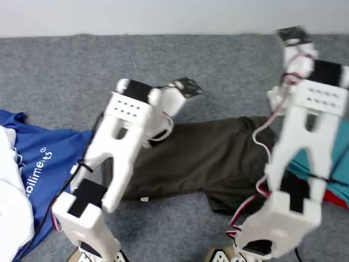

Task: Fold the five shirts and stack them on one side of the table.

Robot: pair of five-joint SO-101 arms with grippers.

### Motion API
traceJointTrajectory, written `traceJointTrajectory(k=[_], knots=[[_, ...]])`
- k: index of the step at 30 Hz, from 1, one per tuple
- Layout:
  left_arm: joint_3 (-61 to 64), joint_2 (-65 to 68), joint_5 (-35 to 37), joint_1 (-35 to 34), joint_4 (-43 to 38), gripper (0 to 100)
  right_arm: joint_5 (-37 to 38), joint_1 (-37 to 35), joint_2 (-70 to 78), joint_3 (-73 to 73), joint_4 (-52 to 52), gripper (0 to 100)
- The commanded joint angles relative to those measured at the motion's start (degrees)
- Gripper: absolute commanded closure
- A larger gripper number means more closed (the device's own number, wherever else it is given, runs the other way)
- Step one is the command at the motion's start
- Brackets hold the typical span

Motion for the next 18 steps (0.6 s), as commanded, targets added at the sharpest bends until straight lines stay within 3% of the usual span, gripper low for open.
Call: traceJointTrajectory(k=[1,12,18], knots=[[-2.24,-3.43,1.76,5.54,0.62,98,0.18,7.87,-12.18,4.92,2.42,98.9],[-2.59,0.53,4.92,24.53,-4.13,98,17.14,39.25,-30.99,33.85,-1.8,98.9],[-6.46,7.82,8.26,33.05,-4.57,91,25.14,52.44,-36.35,47.38,-8.4,98.9]])
